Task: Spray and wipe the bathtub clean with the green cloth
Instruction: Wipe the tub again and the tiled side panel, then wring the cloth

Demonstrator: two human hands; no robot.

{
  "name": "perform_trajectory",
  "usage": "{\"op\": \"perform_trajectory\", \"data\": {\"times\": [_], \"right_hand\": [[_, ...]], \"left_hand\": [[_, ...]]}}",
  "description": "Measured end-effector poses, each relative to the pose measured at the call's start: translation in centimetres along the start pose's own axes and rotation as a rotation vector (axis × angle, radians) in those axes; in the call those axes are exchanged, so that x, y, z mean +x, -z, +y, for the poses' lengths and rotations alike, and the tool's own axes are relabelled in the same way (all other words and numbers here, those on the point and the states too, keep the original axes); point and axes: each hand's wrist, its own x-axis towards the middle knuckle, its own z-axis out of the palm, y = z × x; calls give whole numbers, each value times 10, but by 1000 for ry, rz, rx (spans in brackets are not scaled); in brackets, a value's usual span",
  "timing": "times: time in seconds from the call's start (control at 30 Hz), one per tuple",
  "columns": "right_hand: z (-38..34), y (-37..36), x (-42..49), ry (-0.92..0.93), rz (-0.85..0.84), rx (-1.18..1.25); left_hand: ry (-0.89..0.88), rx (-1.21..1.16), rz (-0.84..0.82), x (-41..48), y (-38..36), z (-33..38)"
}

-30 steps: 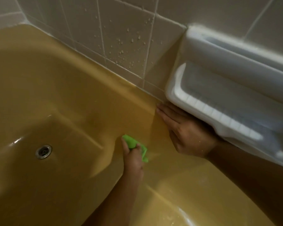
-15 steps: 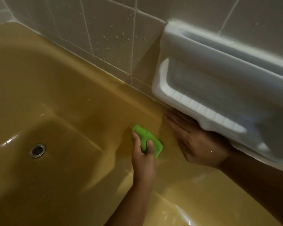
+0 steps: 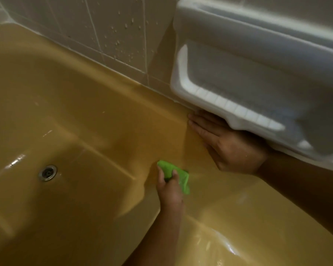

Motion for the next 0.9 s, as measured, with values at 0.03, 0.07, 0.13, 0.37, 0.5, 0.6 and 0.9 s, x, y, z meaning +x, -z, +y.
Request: {"op": "perform_trajectory", "data": {"times": [0.03, 0.07, 0.13, 0.37, 0.5, 0.6, 0.9], "right_hand": [[0, 1, -3, 5, -14, -4], [1, 3, -9, 7, -29, 3], [3, 7, -26, -16, -56, 53], [13, 24, -75, -41, -89, -21], [15, 22, -74, -9, -102, -63], [16, 23, -74, -9, -78, -76], [16, 16, -76, 40, -4, -141]], "left_hand": [[-40, -40, -61, -20, -7, 20], [-93, -65, -127, -38, -13, 37], [-207, -91, -250, -63, -26, 61], [-586, 268, -353, -110, -53, 90], [-560, 431, -253, -100, -42, 53], [-471, 538, -221, -83, -25, 21], [-129, 761, -148, -25, 21, -61]]}}
